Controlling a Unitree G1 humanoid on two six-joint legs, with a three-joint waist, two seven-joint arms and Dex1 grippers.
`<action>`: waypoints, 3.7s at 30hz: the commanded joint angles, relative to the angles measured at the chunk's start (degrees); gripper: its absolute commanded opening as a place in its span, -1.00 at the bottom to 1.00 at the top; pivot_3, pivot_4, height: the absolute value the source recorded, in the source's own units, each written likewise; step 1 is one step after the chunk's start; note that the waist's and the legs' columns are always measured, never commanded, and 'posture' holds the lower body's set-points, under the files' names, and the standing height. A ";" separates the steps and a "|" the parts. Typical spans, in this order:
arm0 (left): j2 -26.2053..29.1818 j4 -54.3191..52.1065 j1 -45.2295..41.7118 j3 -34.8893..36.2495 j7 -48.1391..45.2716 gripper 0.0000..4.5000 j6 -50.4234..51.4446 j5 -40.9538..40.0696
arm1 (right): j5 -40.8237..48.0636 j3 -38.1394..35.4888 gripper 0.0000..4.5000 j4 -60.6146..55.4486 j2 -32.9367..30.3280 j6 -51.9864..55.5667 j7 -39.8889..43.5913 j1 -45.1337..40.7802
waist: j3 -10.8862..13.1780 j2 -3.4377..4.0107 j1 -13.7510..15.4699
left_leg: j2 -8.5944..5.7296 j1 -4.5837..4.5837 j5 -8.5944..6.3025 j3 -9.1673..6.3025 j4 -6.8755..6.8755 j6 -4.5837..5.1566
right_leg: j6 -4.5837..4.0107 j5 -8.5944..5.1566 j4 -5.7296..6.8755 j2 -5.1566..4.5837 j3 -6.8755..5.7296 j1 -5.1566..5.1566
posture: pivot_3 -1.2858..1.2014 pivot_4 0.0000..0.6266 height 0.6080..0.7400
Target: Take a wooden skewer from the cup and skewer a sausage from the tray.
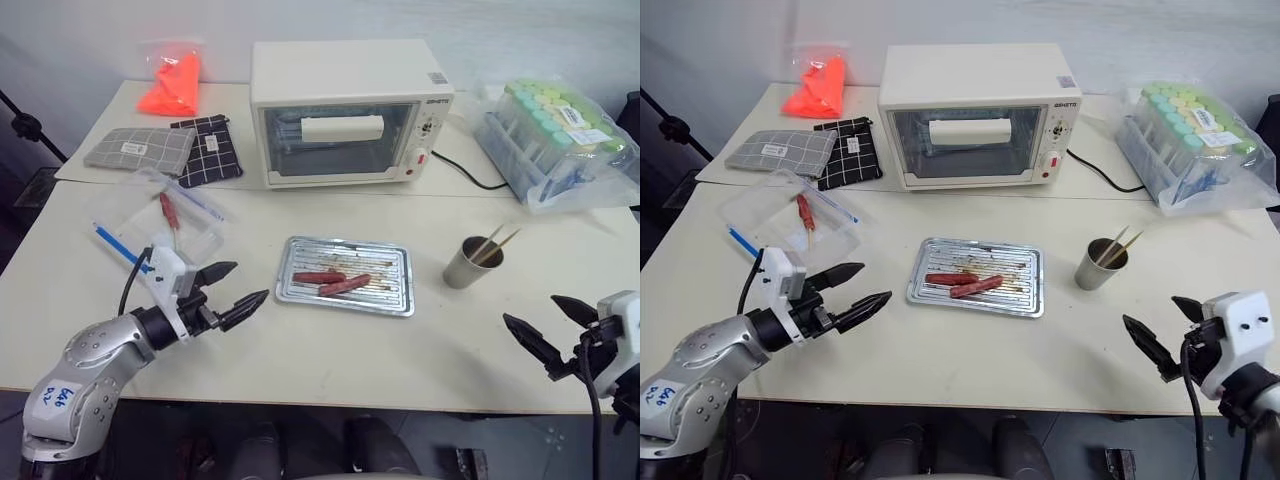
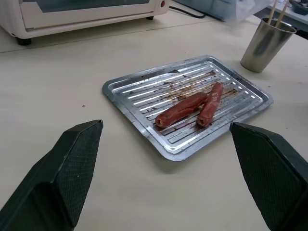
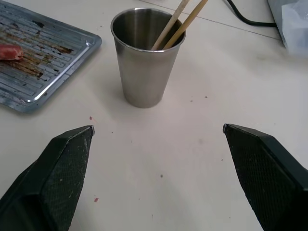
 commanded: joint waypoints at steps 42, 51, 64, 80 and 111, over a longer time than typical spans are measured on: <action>-7.74 9.19 -22.42 -15.98 -7.32 1.00 -3.72 2.60 | 11.33 6.58 0.34 12.92 5.12 7.96 -22.91 -29.53 | 0.00 0.01 0.69 | 0.00 -0.08 0.05 0.01 0.08 -0.02 | 0.01 0.01 0.06 0.06 0.00 -0.08 | 0.03 -0.52 1.00; -7.53 9.45 -23.04 -15.19 -7.29 1.00 -3.68 2.88 | 12.13 6.33 -0.65 12.46 5.75 8.39 -23.79 -30.34 | 0.00 0.01 0.74 | 0.00 -0.09 0.05 0.01 0.09 -0.02 | 0.02 0.01 0.06 0.04 -0.01 -0.08 | 0.03 -0.52 1.00; -8.19 11.60 -25.91 -15.65 -7.34 1.00 -4.32 3.59 | 16.53 4.12 -0.99 9.42 3.97 10.95 -28.44 -33.32 | 0.00 0.02 0.72 | 0.01 -0.09 0.05 0.00 0.08 -0.02 | 0.01 0.01 0.06 0.04 -0.01 -0.08 | 0.03 -0.52 1.00; -13.40 11.19 -32.04 -15.35 -5.51 1.00 -6.89 2.83 | 67.46 4.23 -0.99 18.52 -11.73 14.74 -61.00 -63.68 | 0.08 0.11 0.67 | 0.08 -0.21 0.05 -0.02 0.15 0.05 | 0.02 0.01 -0.07 0.07 -0.05 -0.08 | 0.03 -0.52 1.00; -32.60 26.52 -47.52 -18.15 -1.59 0.03 -19.30 8.63 | 79.61 12.78 -1.00 7.21 7.44 -1.60 -78.79 -62.82 | 0.07 0.13 0.77 | 0.08 -1.56 0.14 -0.03 0.69 0.03 | 0.22 0.12 0.30 0.03 -0.10 -1.16 | 0.03 -0.52 1.00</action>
